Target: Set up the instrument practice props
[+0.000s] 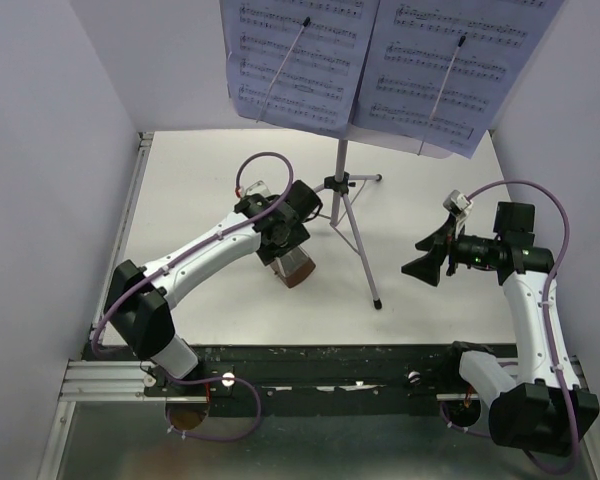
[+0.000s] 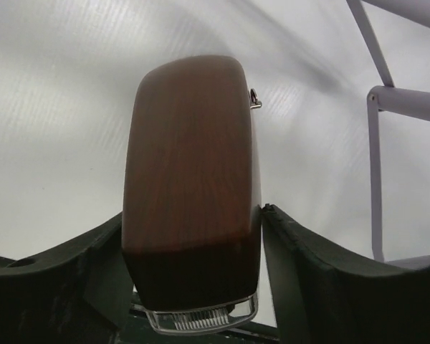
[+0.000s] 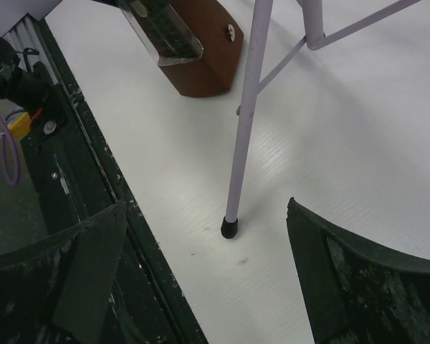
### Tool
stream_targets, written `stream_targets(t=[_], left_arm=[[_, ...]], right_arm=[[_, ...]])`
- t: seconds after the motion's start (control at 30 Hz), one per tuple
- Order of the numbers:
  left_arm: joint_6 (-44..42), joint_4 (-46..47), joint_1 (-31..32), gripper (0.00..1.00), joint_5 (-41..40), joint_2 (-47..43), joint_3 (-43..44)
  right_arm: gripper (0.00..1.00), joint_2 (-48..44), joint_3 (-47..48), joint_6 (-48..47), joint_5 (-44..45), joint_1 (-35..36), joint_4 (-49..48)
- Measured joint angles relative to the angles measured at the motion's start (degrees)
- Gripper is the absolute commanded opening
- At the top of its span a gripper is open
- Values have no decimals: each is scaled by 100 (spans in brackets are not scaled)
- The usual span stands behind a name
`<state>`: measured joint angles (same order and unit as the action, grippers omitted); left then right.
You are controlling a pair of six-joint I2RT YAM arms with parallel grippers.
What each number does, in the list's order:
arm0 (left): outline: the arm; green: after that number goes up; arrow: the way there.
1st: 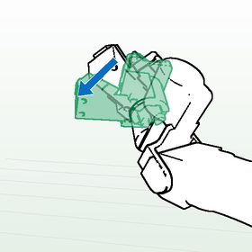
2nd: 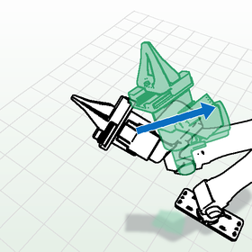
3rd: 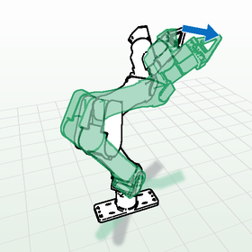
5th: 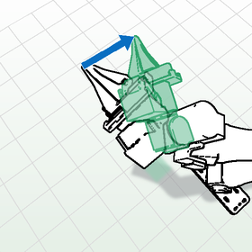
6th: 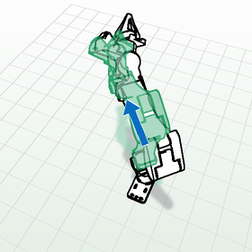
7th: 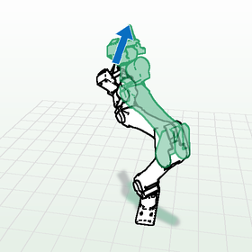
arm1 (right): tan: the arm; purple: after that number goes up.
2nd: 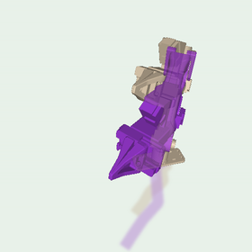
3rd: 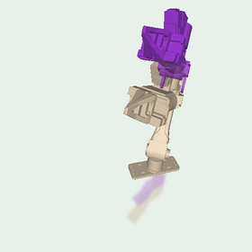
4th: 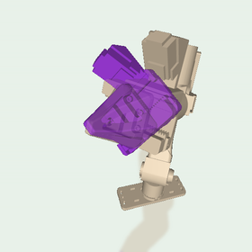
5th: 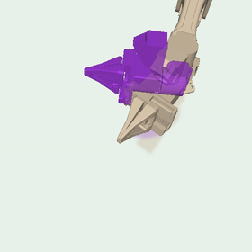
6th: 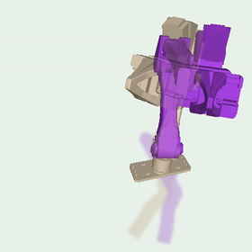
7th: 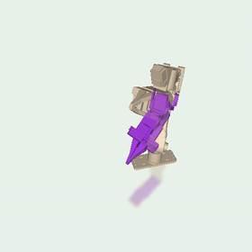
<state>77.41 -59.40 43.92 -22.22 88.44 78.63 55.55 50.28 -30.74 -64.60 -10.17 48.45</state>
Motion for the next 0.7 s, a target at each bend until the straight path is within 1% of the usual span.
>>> stream_targets(t=[0.07,0.1,0.27,0.4,0.53,0.57,0.63,0.7], left_arm=[[144,15,101,82,39,144,127],[184,44,129,89,55,181,144],[162,22,190,93,131,184,151],[-96,26,186,96,146,70,151],[-678,269,192,98,297,-291,133],[-975,452,190,98,407,-444,61],[-1563,907,195,98,678,-883,-240],[-2109,1272,197,99,901,-1353,-616]], right_arm=[[100,-28,0,-79,-20,4,57],[100,-48,0,-111,-24,9,90],[99,-103,0,-262,-42,72,155],[100,-103,0,-407,-44,131,219],[100,-101,0,-623,-74,273,315],[100,-101,0,-684,-83,326,352],[99,-101,0,-813,-83,461,428],[100,-101,17,-927,-55,820,503]])
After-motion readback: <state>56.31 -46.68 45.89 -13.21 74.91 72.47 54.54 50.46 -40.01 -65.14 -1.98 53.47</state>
